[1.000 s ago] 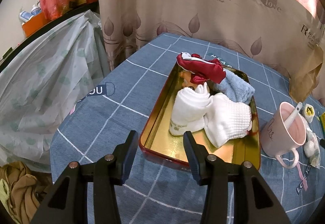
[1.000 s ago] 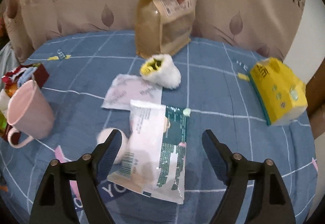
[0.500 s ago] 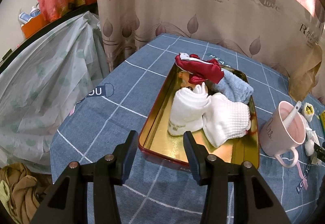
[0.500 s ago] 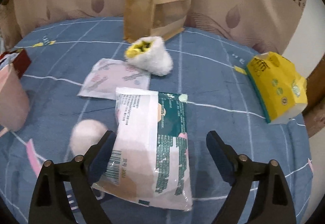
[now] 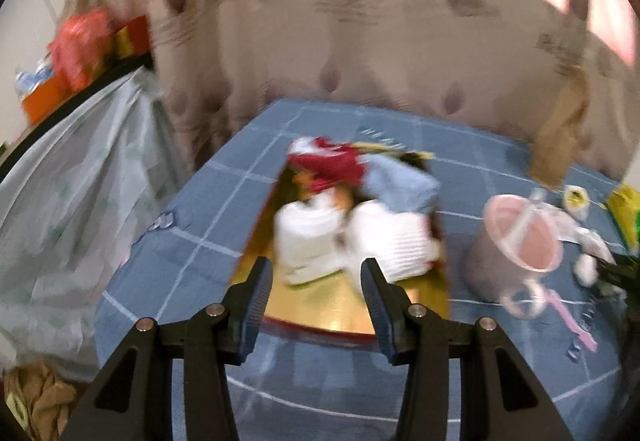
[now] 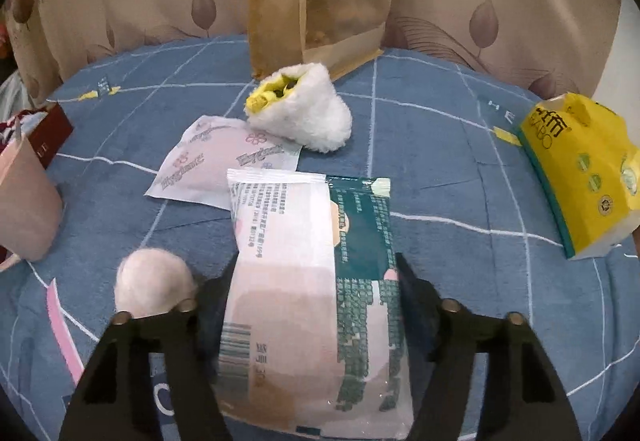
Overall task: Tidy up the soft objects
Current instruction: 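Grasp the white cotton ball with the left gripper while the right holds the wipe packet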
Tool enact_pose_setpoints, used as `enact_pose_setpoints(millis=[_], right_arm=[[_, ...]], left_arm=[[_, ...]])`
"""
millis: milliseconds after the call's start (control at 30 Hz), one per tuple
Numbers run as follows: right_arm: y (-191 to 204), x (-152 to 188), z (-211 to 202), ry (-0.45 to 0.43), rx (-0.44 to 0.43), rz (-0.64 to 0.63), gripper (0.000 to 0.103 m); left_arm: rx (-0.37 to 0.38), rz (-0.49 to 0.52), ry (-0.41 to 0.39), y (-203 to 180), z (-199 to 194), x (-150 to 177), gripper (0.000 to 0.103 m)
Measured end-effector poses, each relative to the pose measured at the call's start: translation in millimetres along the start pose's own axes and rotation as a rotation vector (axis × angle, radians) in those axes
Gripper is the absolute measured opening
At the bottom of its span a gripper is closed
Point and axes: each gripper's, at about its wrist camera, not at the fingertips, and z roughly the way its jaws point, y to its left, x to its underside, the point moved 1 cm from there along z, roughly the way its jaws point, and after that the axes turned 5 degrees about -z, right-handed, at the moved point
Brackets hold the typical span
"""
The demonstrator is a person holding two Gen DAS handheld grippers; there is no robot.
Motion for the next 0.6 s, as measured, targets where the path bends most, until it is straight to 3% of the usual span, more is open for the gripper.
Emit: enact_pose_setpoints(millis=[300, 467, 600], right_arm=[[-38, 9, -6, -0.016, 0.085, 0.06, 0.057], [-68, 20, -9, -0.018, 0.158, 0.113, 0.057], [-84, 25, -8, -0.022, 0.149, 0.167, 0.058]], left_arm=[[0.21, 0.182, -0.009, -94, -33, 6, 0.052], [0.349, 0.306, 0.03, -163, -38, 18, 0.052], [0.422, 0.405, 0.063, -219, -38, 28, 0.052]])
